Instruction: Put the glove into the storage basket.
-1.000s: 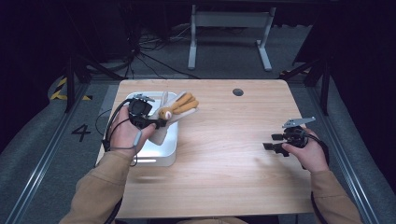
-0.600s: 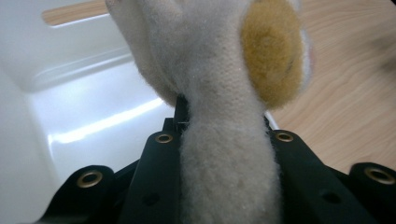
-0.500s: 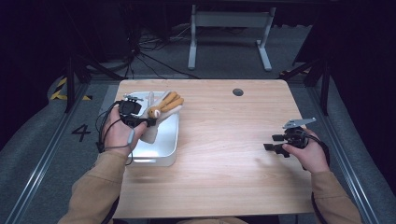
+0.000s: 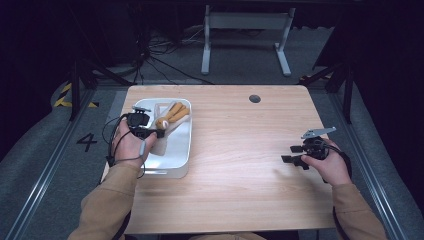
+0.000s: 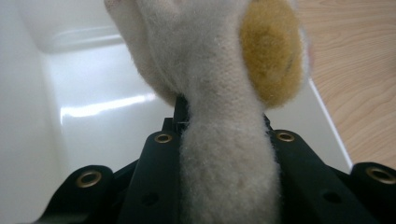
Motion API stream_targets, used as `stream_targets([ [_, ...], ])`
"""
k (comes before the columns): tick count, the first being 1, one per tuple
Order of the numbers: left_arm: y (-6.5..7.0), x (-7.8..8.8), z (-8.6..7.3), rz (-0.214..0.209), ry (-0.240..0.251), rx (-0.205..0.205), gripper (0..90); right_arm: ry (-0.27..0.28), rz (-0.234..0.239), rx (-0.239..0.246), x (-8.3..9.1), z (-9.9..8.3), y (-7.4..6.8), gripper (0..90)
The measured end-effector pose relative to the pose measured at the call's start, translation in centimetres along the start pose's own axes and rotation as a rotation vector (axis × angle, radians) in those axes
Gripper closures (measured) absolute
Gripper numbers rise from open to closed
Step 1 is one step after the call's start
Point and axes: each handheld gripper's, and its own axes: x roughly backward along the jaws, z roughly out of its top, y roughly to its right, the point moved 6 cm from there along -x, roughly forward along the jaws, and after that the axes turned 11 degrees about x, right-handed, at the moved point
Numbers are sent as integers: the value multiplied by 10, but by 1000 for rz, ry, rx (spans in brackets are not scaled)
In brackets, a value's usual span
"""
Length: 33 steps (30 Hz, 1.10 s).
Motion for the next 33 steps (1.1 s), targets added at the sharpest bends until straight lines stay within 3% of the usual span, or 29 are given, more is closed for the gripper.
stream_targets([
  [10,-7,-21,-7,2,-25,66,741,-1,2,-1,0,-1,0,358],
  [17,-16,-31,-12,31,-90,107,742,-2,2,1,-1,-1,-1,358],
  [25,-15,-31,-5,37,-88,99,741,-8,0,-1,-2,-1,-1,358],
  [28,-13,-33,1,35,-66,96,741,-10,0,2,-3,-1,-1,358],
  [33,-15,-44,2,44,-56,89,741,-8,5,3,-3,-2,-1,358],
])
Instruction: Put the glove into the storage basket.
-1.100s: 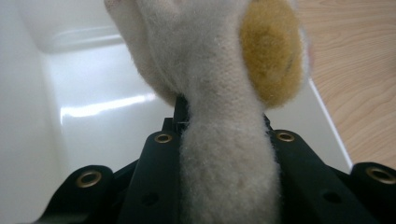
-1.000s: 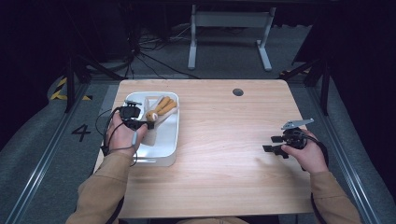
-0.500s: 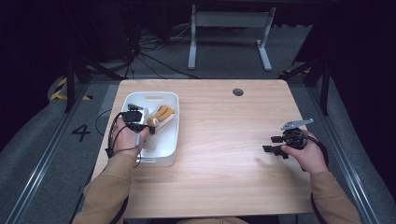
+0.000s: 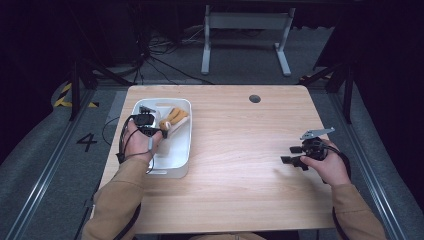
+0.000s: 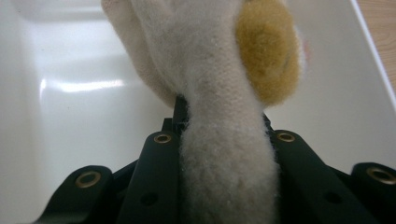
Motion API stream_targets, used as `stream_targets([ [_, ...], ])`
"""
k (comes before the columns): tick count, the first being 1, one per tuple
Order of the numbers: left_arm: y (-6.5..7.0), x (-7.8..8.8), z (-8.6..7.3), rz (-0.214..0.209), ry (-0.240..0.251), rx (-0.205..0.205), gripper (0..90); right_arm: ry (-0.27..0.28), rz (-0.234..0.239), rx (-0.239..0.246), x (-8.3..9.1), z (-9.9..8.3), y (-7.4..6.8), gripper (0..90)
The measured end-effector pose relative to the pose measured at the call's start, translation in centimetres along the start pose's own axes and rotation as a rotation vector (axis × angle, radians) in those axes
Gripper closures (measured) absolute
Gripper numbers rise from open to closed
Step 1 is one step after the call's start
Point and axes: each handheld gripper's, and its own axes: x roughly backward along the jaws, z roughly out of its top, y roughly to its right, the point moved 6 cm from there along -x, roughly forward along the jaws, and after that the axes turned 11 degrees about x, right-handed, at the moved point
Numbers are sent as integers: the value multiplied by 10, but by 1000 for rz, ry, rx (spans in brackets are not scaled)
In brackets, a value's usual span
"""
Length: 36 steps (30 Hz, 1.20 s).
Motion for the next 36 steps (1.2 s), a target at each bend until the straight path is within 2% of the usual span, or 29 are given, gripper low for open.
stream_targets([
  [4,-7,-12,-4,7,2,3,739,-1,-3,0,1,-1,1,358],
  [6,-9,-16,-6,13,-12,0,739,-2,-3,-1,0,-1,1,357],
  [11,-13,-22,-9,25,-41,11,738,-3,-1,-2,0,-1,0,356],
  [14,-13,-23,-9,28,-42,12,729,-4,-1,-2,0,-1,0,356],
  [16,-12,-23,-9,-3,-36,35,695,-3,-1,-1,-1,-1,0,356],
  [18,-11,-23,-9,-12,-33,39,612,-3,0,-2,-1,-1,0,356],
  [19,-12,-26,-10,-9,-41,23,515,-2,1,-1,0,-1,0,356],
  [21,-12,-27,-10,11,-28,2,394,-1,1,-1,0,-1,0,355],
  [24,-11,-27,-11,23,-17,-28,301,-1,3,0,0,-1,0,355],
  [27,-12,-28,-12,40,-19,-33,258,-2,4,1,0,-1,0,354],
  [31,-6,-24,-12,56,1,-75,266,0,5,2,0,-1,0,354],
  [36,-4,-23,-12,82,-18,-103,228,-2,5,2,0,-1,-1,353],
])
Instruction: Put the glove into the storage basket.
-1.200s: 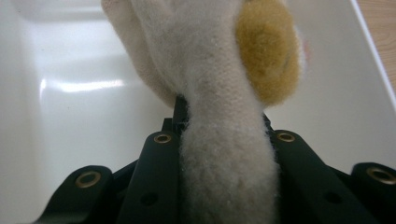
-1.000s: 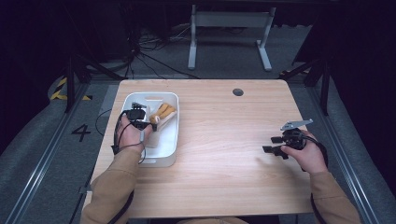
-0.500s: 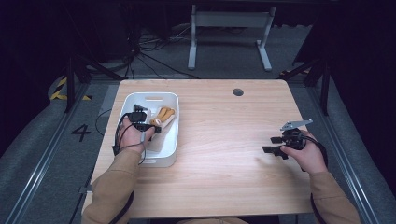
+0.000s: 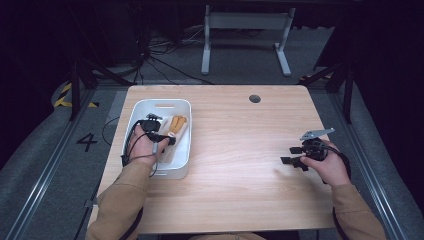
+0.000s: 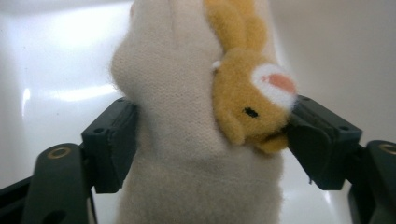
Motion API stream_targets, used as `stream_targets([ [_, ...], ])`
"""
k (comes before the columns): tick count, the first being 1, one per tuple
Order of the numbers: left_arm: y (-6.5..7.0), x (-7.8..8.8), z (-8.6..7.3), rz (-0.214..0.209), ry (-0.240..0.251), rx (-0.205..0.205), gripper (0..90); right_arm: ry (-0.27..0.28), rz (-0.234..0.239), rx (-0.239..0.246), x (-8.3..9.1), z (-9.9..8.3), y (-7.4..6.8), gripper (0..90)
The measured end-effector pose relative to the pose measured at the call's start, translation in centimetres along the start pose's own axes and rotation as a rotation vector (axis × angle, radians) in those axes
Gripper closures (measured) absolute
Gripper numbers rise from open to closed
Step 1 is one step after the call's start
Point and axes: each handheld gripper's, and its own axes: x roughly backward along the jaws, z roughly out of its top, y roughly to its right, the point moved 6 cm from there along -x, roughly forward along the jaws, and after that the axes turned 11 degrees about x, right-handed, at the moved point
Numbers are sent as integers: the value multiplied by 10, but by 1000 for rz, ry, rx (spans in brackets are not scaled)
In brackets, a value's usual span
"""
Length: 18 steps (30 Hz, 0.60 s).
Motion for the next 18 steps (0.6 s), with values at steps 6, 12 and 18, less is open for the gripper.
stream_targets([
  [6,1,6,2,21,8,-23,203,4,-2,-2,1,0,1,353],
  [12,4,22,10,36,49,-79,188,5,-1,-2,1,0,0,353],
  [18,15,43,17,18,109,-115,189,6,2,0,1,1,0,353],
])
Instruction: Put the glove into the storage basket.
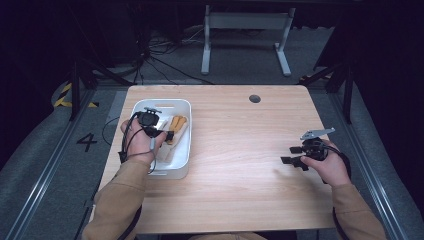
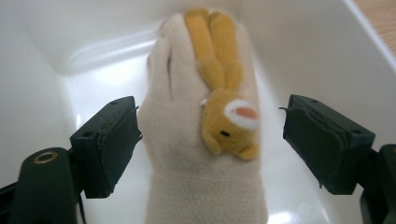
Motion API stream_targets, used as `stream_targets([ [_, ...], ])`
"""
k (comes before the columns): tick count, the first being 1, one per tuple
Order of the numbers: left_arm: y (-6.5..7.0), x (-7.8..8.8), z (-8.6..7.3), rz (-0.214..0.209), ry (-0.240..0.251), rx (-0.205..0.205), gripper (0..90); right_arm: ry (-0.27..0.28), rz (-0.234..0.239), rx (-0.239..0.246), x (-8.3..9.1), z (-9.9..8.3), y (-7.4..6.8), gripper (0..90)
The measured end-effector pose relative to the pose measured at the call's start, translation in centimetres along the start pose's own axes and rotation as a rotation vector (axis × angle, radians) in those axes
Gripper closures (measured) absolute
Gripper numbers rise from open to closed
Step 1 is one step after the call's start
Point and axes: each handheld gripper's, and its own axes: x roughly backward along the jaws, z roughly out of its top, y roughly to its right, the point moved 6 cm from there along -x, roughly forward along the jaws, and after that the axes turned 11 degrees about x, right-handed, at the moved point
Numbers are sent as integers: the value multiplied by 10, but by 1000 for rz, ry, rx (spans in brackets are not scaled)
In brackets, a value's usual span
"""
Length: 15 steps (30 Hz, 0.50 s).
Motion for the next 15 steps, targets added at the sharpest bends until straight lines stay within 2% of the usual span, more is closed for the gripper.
stream_targets([
  [6,18,20,4,-26,50,-63,198,-4,0,1,-2,0,-1,353],
  [9,32,27,2,-78,65,-90,209,-5,4,5,-2,1,-1,353],
  [13,54,36,-2,-126,83,-152,209,1,7,15,-2,2,-3,353],
  [15,66,38,-6,-165,83,-186,223,2,8,17,-2,2,-3,352],
])
